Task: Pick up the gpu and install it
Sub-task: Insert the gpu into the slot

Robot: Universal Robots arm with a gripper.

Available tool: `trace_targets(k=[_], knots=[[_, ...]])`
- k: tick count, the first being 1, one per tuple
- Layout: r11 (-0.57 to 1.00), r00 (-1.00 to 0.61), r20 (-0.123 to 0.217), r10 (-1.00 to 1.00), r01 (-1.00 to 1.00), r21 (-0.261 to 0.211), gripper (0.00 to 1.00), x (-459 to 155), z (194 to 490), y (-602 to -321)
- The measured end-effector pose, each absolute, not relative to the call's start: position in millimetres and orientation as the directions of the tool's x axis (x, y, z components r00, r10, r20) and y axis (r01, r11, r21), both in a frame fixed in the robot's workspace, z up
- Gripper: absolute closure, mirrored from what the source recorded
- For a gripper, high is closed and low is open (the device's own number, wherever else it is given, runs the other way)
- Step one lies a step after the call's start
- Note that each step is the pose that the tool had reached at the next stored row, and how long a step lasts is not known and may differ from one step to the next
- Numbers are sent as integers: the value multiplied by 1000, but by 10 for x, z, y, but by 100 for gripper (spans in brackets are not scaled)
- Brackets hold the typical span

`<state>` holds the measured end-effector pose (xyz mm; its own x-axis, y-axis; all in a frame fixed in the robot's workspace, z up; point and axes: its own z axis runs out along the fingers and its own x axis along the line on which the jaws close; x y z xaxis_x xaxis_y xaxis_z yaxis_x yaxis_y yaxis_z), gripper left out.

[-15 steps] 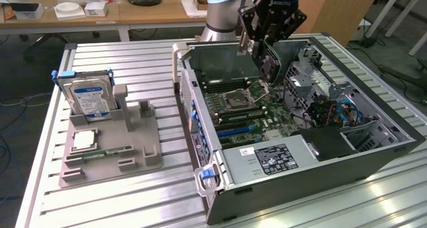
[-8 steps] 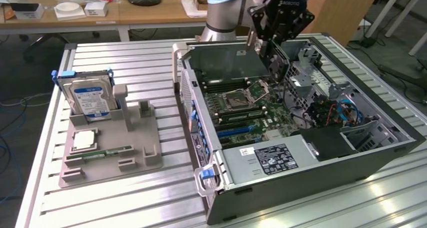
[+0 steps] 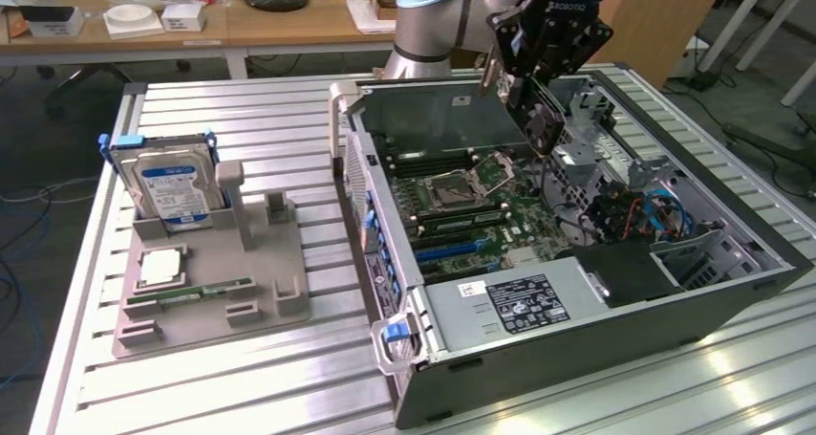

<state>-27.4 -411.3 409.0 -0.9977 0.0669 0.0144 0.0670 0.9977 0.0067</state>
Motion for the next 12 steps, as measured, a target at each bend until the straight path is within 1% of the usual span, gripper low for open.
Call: trace_targets(k=[12], knots=[[998,-998,14,64,65,7,72,-274,4090,-4113]])
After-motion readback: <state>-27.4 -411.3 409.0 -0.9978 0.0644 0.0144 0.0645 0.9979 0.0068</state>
